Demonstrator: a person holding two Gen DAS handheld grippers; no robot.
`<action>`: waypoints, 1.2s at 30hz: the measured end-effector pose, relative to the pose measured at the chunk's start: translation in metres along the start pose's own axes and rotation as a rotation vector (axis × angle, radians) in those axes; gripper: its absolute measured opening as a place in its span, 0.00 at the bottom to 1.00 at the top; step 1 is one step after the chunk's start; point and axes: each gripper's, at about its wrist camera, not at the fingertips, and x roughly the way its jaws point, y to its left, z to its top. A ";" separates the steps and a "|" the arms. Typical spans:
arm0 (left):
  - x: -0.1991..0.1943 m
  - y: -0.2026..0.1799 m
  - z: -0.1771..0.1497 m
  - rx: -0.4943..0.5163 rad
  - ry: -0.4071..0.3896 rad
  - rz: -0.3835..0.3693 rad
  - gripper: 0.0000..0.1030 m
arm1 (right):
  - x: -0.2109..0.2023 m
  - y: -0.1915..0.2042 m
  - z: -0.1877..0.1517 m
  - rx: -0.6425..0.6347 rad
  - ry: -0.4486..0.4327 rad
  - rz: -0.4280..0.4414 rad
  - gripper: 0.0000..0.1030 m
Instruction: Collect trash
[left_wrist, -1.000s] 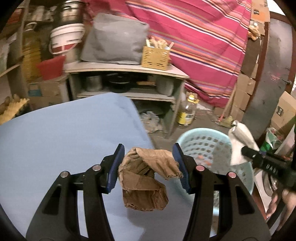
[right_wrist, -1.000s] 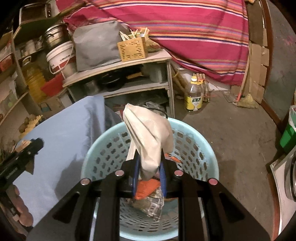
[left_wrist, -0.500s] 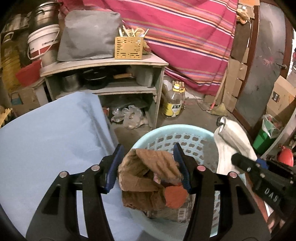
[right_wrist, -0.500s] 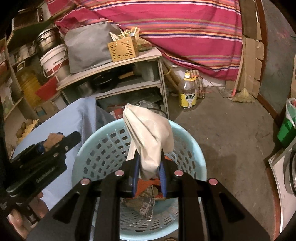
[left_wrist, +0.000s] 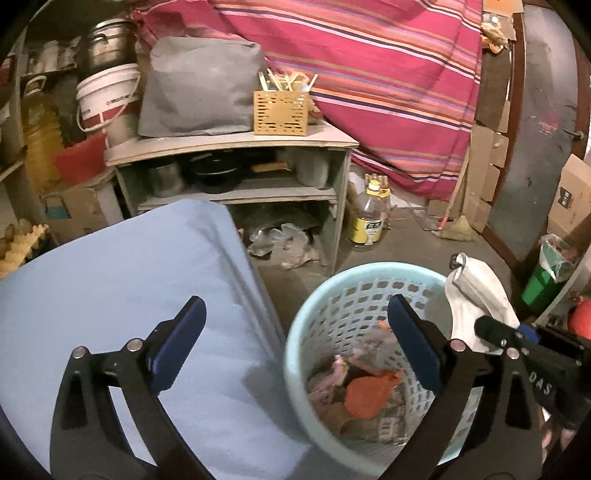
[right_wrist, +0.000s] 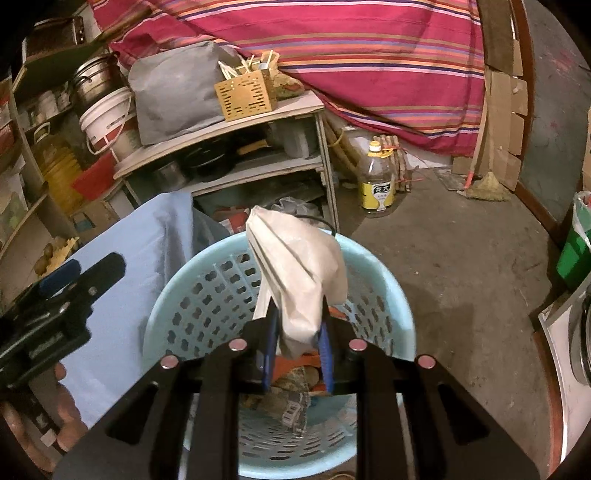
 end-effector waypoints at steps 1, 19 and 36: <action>-0.002 0.002 0.000 0.001 -0.005 0.012 0.94 | 0.002 0.003 0.000 -0.006 0.001 -0.001 0.20; -0.089 0.073 -0.025 -0.039 -0.088 0.132 0.95 | 0.001 0.046 -0.005 -0.082 -0.025 -0.072 0.79; -0.232 0.179 -0.148 -0.141 -0.180 0.348 0.95 | -0.127 0.154 -0.106 -0.215 -0.260 0.078 0.96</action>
